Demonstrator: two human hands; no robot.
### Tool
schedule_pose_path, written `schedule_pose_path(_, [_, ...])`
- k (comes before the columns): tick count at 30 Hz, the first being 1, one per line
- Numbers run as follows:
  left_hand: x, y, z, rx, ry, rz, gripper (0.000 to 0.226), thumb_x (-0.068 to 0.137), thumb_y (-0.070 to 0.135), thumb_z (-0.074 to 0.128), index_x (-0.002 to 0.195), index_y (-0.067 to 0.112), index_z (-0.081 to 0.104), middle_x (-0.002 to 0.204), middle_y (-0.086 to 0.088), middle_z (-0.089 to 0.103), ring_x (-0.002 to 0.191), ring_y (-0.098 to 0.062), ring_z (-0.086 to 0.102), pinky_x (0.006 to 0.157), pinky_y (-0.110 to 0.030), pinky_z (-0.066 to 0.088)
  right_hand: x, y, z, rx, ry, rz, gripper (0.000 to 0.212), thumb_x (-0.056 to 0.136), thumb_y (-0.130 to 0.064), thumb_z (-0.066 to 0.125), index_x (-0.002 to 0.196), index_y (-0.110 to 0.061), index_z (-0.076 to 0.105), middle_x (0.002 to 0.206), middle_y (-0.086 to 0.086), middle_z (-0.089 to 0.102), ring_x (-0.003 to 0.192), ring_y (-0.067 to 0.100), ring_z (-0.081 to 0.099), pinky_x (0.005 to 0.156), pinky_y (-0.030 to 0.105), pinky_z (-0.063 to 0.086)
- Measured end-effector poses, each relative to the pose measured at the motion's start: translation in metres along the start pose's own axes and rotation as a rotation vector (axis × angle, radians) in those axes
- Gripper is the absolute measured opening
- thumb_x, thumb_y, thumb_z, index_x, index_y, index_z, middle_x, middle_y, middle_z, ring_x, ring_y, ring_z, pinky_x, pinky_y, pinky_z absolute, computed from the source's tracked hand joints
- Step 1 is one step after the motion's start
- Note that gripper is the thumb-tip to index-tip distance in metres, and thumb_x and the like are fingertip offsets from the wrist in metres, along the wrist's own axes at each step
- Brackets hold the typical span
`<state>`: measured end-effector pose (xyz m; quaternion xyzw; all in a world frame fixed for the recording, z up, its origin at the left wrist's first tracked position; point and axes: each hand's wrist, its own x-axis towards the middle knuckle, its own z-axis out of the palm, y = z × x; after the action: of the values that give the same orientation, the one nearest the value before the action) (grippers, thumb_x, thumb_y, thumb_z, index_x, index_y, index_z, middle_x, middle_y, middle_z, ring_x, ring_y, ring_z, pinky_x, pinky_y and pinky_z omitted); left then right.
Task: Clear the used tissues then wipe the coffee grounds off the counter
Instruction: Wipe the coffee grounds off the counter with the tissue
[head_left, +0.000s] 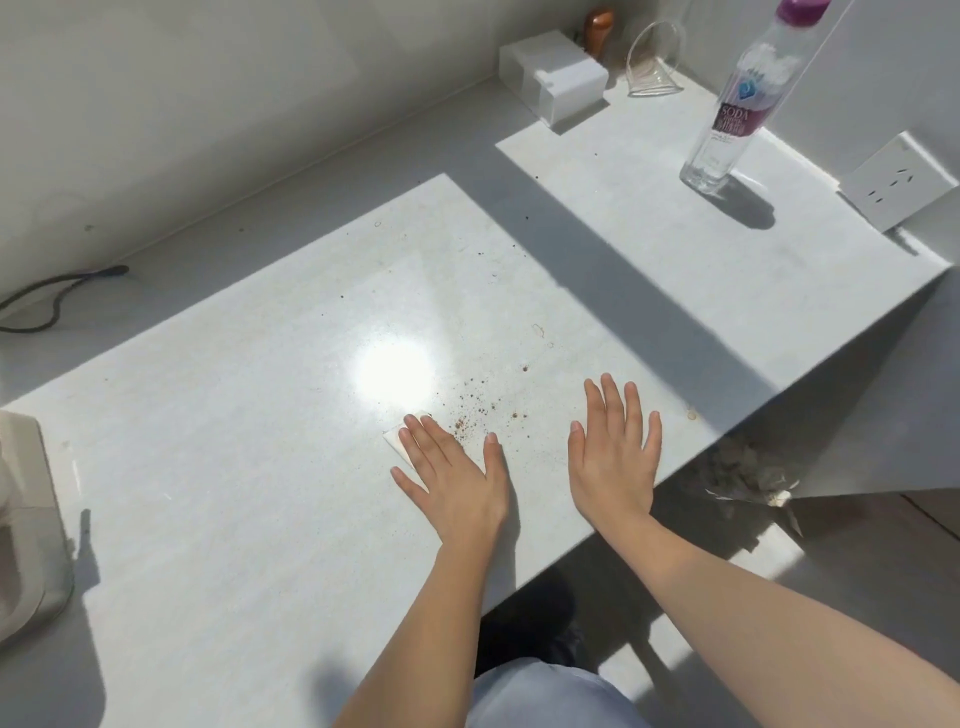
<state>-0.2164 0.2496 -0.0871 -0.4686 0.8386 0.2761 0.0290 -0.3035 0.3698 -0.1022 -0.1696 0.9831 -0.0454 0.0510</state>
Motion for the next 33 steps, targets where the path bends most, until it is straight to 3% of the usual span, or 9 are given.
schedule_pose_path(11, [0.038, -0.001, -0.005, 0.126, -0.077, 0.241, 0.086, 0.087, 0.066, 0.011, 0.148, 0.013, -0.018, 0.158, -0.001, -0.023, 0.142, -0.012, -0.029, 0.111, -0.045, -0.023, 0.000, -0.001, 0.000, -0.004, -0.021, 0.002, 0.057, 0.100, -0.038, 0.016, 0.153, -0.020, 0.015, 0.162, 0.001, 0.010, 0.149, 0.024, 0.004, 0.117, 0.048, 0.008])
schedule_pose_path(17, [0.056, 0.003, -0.006, 0.140, -0.099, 0.276, 0.085, 0.089, 0.066, 0.012, 0.148, 0.012, -0.018, 0.159, -0.004, -0.021, 0.143, -0.013, -0.028, 0.113, -0.048, -0.019, 0.000, -0.002, -0.001, 0.010, -0.005, 0.020, 0.056, 0.099, -0.038, 0.019, 0.152, -0.019, 0.021, 0.160, 0.001, 0.018, 0.149, 0.024, 0.011, 0.117, 0.049, 0.013])
schedule_pose_path(20, [0.069, 0.007, -0.009, 0.167, -0.141, 0.315, 0.084, 0.091, 0.064, 0.016, 0.148, 0.012, -0.018, 0.159, -0.004, -0.022, 0.143, -0.015, -0.027, 0.114, -0.049, -0.018, 0.008, 0.002, -0.002, 0.009, -0.004, -0.007, 0.053, 0.099, -0.037, 0.032, 0.148, -0.018, 0.031, 0.155, 0.004, 0.033, 0.144, 0.028, 0.027, 0.115, 0.048, 0.019])
schedule_pose_path(23, [0.078, 0.006, -0.014, 0.230, -0.186, 0.395, 0.084, 0.090, 0.064, 0.015, 0.148, 0.013, -0.018, 0.158, -0.002, -0.023, 0.142, -0.013, -0.028, 0.115, -0.048, -0.017, 0.030, 0.018, -0.008, 0.026, 0.030, -0.095, 0.044, 0.095, -0.033, 0.036, 0.135, -0.017, 0.044, 0.135, 0.006, 0.050, 0.124, 0.030, 0.048, 0.110, 0.041, 0.027])
schedule_pose_path(28, [0.092, -0.001, -0.025, 0.339, -0.276, 0.577, 0.085, 0.086, 0.070, 0.006, 0.146, 0.018, -0.025, 0.153, 0.006, -0.034, 0.136, -0.007, -0.038, 0.111, -0.045, -0.024, 0.038, 0.022, -0.006, 0.046, 0.015, -0.076, 0.054, 0.098, -0.036, 0.026, 0.147, -0.014, 0.028, 0.152, 0.006, 0.034, 0.142, 0.023, 0.030, 0.120, 0.046, 0.015])
schedule_pose_path(33, [0.112, 0.005, -0.036, 0.459, -0.361, 0.752, 0.087, 0.083, 0.072, 0.001, 0.147, 0.019, -0.023, 0.153, 0.006, -0.033, 0.138, -0.007, -0.036, 0.113, -0.047, -0.022, 0.039, 0.022, -0.009, 0.028, -0.008, -0.081, 0.056, 0.098, -0.039, 0.019, 0.148, -0.015, 0.026, 0.156, 0.005, 0.029, 0.146, 0.021, 0.022, 0.120, 0.045, 0.010])
